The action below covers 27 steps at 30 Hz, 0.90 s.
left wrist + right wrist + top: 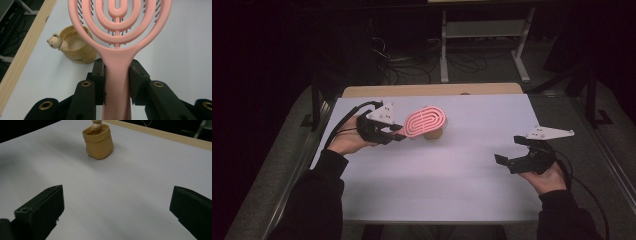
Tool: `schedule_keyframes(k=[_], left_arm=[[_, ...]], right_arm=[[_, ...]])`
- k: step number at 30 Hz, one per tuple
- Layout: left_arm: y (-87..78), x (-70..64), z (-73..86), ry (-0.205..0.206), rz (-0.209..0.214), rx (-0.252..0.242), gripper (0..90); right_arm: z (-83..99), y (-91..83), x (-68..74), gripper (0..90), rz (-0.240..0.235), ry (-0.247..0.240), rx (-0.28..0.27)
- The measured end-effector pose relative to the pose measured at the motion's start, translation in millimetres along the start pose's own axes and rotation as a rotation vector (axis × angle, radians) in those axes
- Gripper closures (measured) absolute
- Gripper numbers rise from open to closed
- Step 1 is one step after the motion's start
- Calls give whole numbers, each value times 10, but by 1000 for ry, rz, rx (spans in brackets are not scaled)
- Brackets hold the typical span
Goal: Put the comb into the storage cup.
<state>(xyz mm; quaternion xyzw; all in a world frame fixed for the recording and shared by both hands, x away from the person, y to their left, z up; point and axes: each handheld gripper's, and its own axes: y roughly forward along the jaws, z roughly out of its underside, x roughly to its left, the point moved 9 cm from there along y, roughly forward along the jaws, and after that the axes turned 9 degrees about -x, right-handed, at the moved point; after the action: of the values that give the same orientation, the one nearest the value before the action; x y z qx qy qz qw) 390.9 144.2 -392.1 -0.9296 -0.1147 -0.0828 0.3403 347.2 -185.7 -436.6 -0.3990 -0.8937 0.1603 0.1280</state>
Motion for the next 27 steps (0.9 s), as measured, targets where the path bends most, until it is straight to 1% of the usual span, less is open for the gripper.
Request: schedule_keyframes(k=[2, 5, 8, 9, 11, 14, 18, 20, 24, 27], left_arm=[[7, -7, -27, 1, -3, -8, 699], [0, -33, -90, 5, 2, -40, 698], [-5, -47, -127, 13, 1, -49, 699], [-7, -55, -167, 15, -1, -60, 699], [-1, -63, -205, 14, -5, -73, 699], [14, -59, -245, 20, -13, -84, 699], [55, -64, -285, 18, -20, -99, 699], [74, -65, -299, 23, -24, -100, 698], [100, -69, -342, 14, -28, -124, 699], [127, -67, -355, 15, -32, -128, 698]], right_arm=[[-51, 6, 34, 0, -9, -7, 8], [-107, 23, 70, 0, -23, -17, 18], [-153, 37, 103, 0, -33, -23, 23], [-221, 60, 153, 0, -48, -37, 30], [-255, 70, 175, 0, -55, -43, 32], [-345, 89, 237, 0, -80, -42, 31], [-460, 108, 304, 0, -110, -35, 34], [-505, 118, 324, 0, -122, -32, 32], [-575, 149, 365, 0, -142, -27, 34], [-624, 173, 400, 0, -154, -27, 33]])
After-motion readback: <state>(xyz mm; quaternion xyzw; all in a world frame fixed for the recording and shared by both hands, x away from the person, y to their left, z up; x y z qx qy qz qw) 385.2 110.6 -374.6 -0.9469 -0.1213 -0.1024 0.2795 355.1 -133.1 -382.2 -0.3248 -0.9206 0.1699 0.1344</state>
